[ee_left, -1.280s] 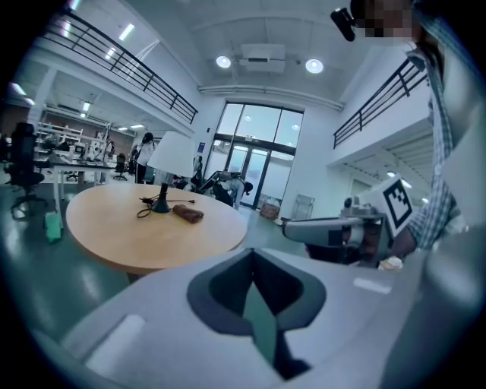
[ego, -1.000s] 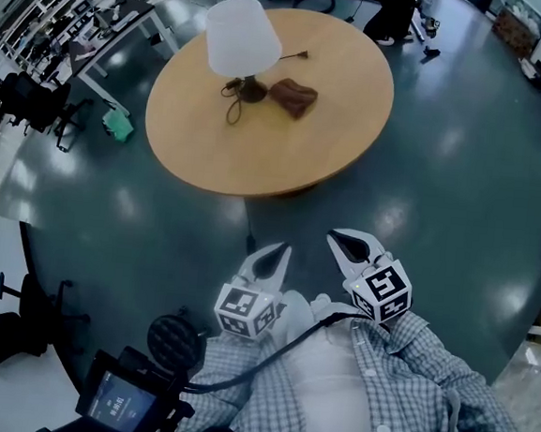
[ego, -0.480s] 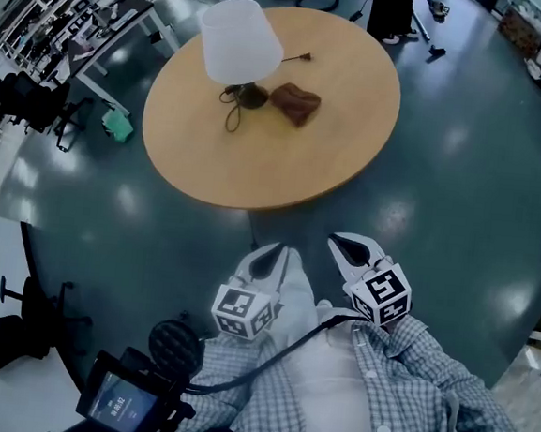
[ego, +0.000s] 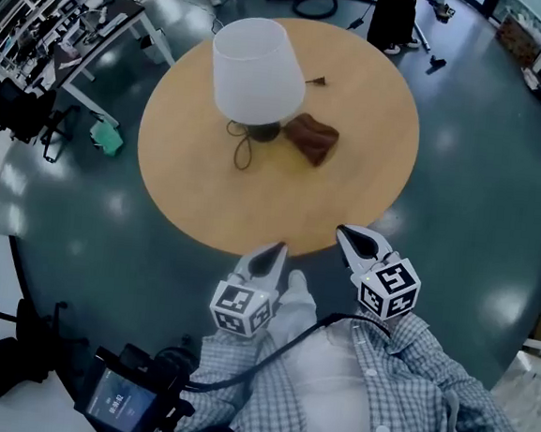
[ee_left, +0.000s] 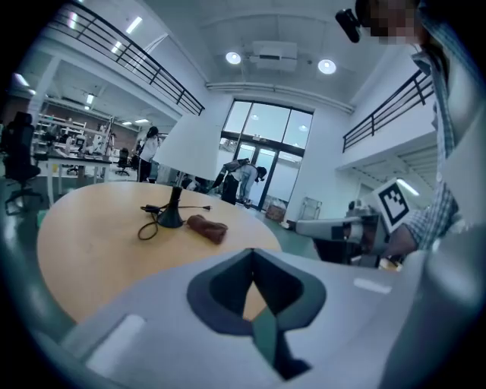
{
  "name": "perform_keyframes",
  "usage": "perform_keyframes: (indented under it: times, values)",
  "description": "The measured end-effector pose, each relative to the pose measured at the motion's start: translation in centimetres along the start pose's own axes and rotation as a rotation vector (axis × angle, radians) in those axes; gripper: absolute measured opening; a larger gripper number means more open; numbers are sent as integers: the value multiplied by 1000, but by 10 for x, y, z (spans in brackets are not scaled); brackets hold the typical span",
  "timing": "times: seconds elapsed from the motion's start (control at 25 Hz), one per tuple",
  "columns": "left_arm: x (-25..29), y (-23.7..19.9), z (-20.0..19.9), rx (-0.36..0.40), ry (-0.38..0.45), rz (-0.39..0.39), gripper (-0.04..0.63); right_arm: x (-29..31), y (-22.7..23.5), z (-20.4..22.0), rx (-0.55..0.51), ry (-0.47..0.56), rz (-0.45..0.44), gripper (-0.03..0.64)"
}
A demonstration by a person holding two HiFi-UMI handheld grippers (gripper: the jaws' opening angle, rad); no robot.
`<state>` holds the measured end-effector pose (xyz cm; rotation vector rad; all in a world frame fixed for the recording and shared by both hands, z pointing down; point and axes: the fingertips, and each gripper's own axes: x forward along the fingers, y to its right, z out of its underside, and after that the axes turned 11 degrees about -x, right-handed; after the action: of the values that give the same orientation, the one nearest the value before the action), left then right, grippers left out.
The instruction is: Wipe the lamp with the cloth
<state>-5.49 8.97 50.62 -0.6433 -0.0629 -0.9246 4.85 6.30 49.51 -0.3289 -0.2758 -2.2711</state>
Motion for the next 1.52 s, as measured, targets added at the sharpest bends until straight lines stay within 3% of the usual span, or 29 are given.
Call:
perform_keyframes:
  times: [0.16, 0.32, 0.48, 0.72, 0.92, 1.04, 1.24, 1.52]
  values:
    - [18, -35, -30, -11, 1, 21, 2, 37, 16, -17, -27, -3, 45, 3]
    - [30, -53, -36, 20, -50, 44, 2, 57, 25, -24, -30, -24, 80, 3]
    - [47, -66, -44, 0, -42, 60, 2, 72, 35, -21, -34, -50, 86, 3]
    - [74, -73, -91, -241, 105, 177, 2, 91, 52, -38, -48, -56, 59, 3]
    - [114, -94, -132, -377, 253, 296, 5, 119, 73, -39, -67, -47, 27, 3]
    - [130, -99, -144, -464, 298, 349, 38, 122, 81, -40, -77, -54, 7, 3]
    - [140, -105, -163, -540, 334, 364, 128, 125, 88, -50, -101, -65, -17, 3]
    - [157, -107, -173, -570, 360, 376, 218, 134, 95, -53, -133, -94, -79, 3]
